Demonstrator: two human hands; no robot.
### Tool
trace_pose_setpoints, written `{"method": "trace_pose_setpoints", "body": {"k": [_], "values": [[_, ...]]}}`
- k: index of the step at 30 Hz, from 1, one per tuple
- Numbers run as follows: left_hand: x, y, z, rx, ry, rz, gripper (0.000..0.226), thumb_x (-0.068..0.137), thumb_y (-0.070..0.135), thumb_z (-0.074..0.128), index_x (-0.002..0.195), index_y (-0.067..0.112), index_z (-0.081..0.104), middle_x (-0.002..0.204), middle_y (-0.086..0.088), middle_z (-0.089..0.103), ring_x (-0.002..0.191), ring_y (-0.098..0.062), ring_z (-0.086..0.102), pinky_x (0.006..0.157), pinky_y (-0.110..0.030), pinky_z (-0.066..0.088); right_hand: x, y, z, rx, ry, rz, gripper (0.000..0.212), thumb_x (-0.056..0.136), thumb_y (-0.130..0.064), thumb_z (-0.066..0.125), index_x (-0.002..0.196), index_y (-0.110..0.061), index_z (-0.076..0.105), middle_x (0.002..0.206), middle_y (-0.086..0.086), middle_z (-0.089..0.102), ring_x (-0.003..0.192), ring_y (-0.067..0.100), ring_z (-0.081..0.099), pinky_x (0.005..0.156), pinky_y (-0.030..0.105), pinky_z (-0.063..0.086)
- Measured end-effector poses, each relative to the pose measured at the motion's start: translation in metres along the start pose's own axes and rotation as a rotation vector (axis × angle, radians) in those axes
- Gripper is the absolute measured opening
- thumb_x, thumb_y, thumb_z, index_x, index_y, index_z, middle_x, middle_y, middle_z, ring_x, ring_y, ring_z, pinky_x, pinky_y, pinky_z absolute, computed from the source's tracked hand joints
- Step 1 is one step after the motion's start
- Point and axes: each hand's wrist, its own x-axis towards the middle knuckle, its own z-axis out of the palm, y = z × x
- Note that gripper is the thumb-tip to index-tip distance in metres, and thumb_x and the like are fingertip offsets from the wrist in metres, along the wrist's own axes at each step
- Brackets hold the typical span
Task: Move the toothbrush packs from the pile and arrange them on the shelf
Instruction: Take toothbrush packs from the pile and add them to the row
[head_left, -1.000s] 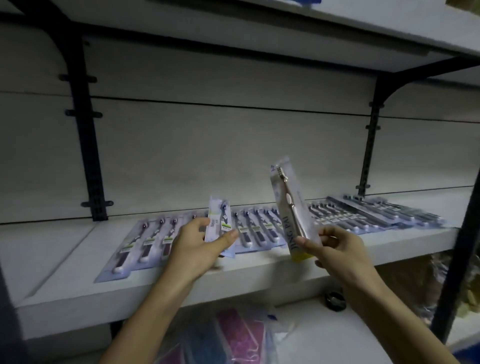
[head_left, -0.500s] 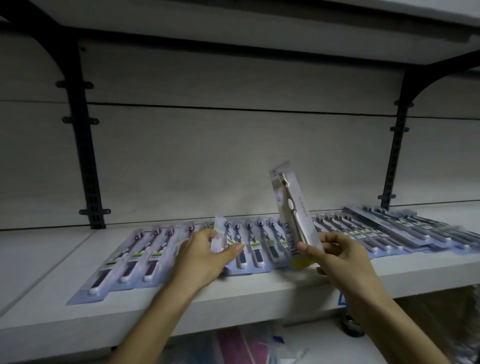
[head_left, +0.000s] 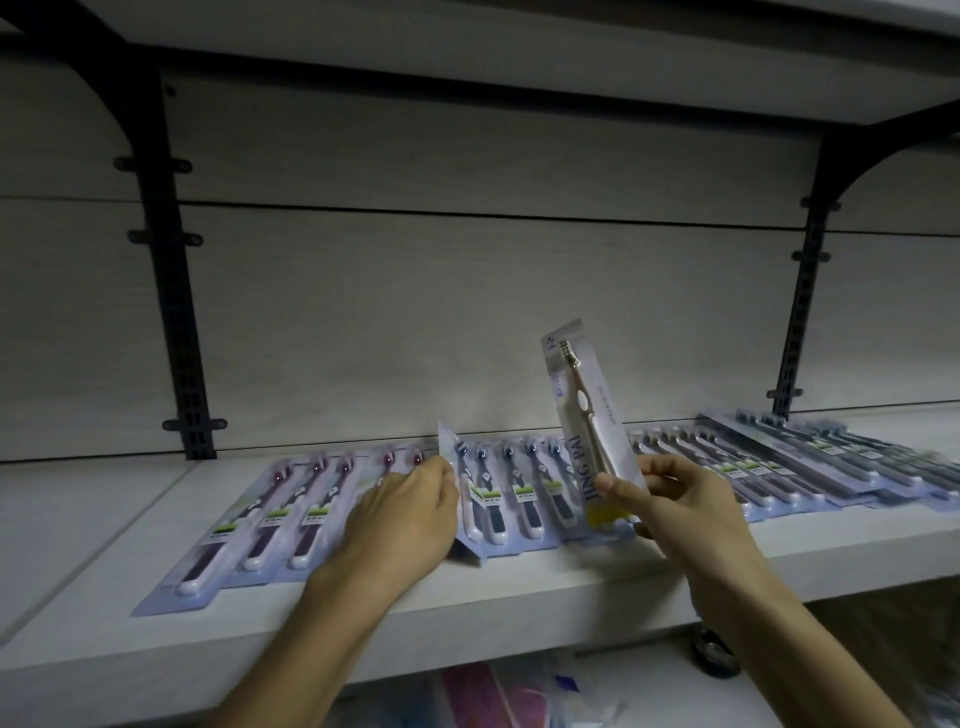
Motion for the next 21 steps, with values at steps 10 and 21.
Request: {"method": "trace_pose_setpoints", "body": {"k": [10,21], "values": [[-0.001,-0.007,-0.003,0.110,0.037,-0.060,0.023,0.097,0.028,0.033,0.097,0.017,0.054,0.092,-0.002,0.062,0.081,-0.024,0.055,0.069,-0.033,0.045,-0.001,0.000,0.013,-0.026,-0.022,-0.006,0.021,0.078,-0.014,0.075,0.094,-0.013,0.061,0.077,0.005,0.072,0.063,0.010,0.068,0.053,0.021,0.048],[0.003,-0.012,0.005,0.164,0.040,0.031,0.022,0.095,0.032,0.048,0.091,0.021,0.066,0.084,0.000,0.067,0.081,-0.022,0.063,0.073,-0.038,0.054,0.001,-0.001,0.016,-0.002,-0.052,-0.003,0.022,0.078,-0.014,0.074,0.095,-0.013,0.060,0.068,-0.003,0.071,0.059,0.004,0.068,0.057,0.023,0.046]]}}
